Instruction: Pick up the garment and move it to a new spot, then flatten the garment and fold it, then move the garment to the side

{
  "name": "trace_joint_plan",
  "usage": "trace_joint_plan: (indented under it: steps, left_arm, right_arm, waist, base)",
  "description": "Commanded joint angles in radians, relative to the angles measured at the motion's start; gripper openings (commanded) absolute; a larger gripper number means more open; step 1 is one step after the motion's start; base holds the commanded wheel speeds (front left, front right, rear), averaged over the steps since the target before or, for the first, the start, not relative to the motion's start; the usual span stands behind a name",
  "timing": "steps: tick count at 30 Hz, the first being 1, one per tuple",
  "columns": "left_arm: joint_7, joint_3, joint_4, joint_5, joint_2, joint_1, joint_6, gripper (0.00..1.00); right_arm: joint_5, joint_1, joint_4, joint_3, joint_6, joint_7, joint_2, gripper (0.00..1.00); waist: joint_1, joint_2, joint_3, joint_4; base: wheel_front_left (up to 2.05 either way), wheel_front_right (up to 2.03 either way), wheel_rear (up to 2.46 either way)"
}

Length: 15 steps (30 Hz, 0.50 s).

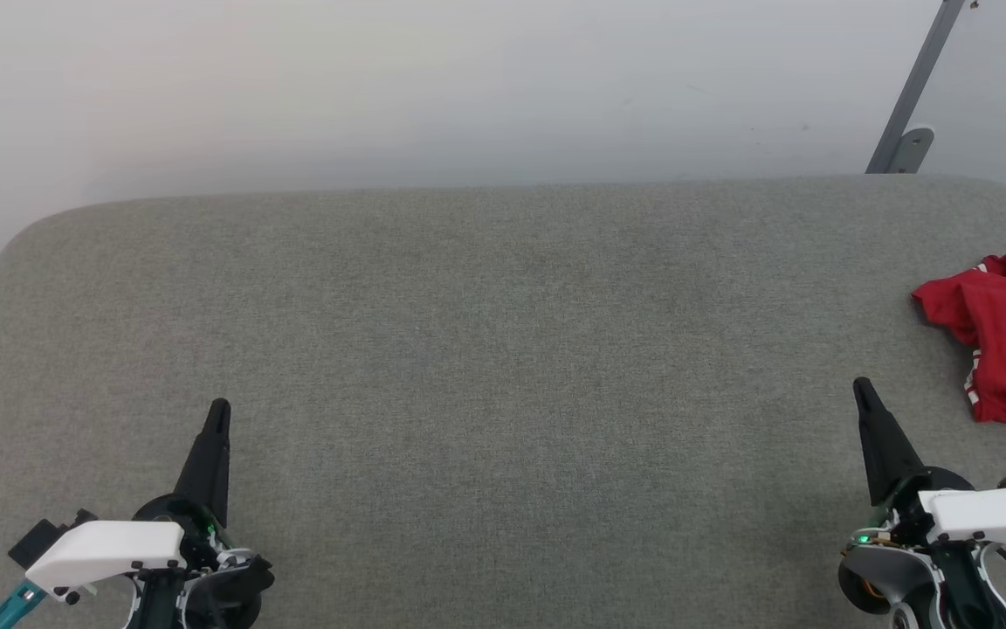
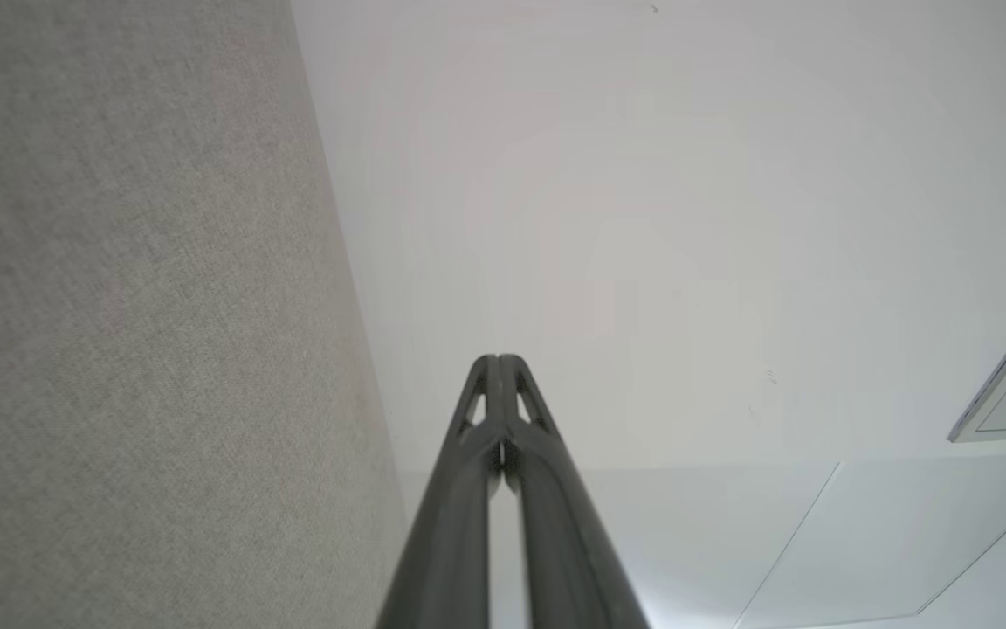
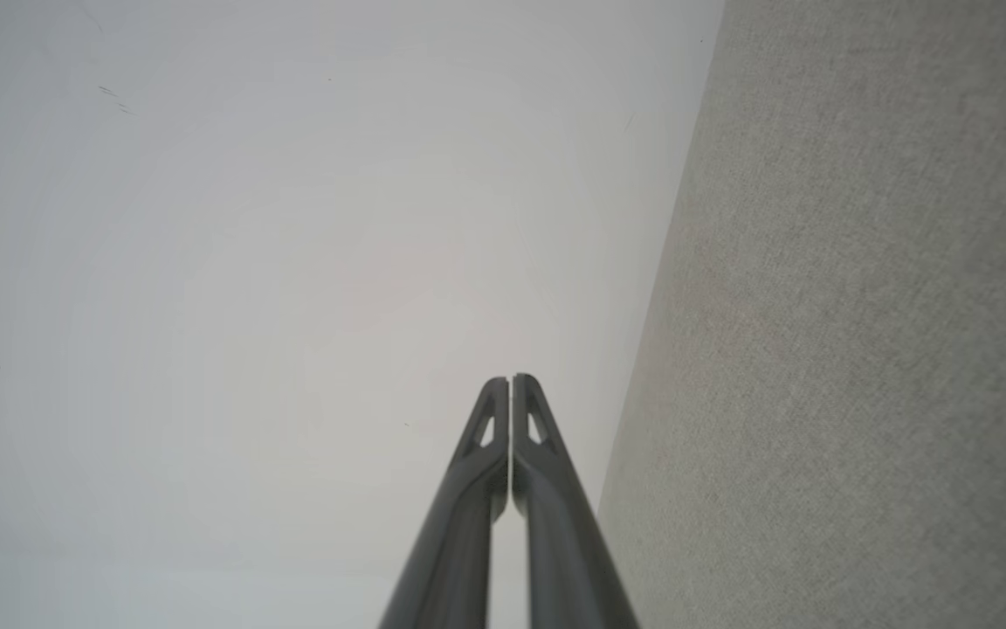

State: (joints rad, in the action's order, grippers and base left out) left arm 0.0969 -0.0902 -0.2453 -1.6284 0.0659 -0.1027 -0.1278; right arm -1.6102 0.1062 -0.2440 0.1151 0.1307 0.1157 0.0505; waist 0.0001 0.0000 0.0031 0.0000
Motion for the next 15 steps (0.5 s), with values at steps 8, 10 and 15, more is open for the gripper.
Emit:
trace_joint_plan:
  steps: [8,10,15]
  left_arm:
    - [0.005,-0.004,-0.001,-0.002,-0.001,-0.011,-0.005,0.00]
    - [0.005,-0.005,-0.001,-0.001,-0.001,-0.011,-0.005,0.00]
    - [0.006,-0.006,-0.001,0.001,-0.002,-0.011,-0.005,0.00]
  right_arm:
    - [-0.003,0.006,-0.003,-0.001,0.000,0.002,-0.002,0.00]
    - [-0.004,0.006,-0.003,-0.001,0.000,0.002,-0.002,0.00]
    - [-0.004,0.006,-0.003,-0.001,0.000,0.002,-0.002,0.00]
  waist:
    - [-0.0001,0.0000,0.000,0.000]
    - [-0.0001,0.0000,0.000,0.000]
    - [-0.0001,0.0000,0.000,0.000]
  base:
    - [0.00,0.00,0.00]
    - [0.00,0.00,0.00]
    - [0.00,0.00,0.00]
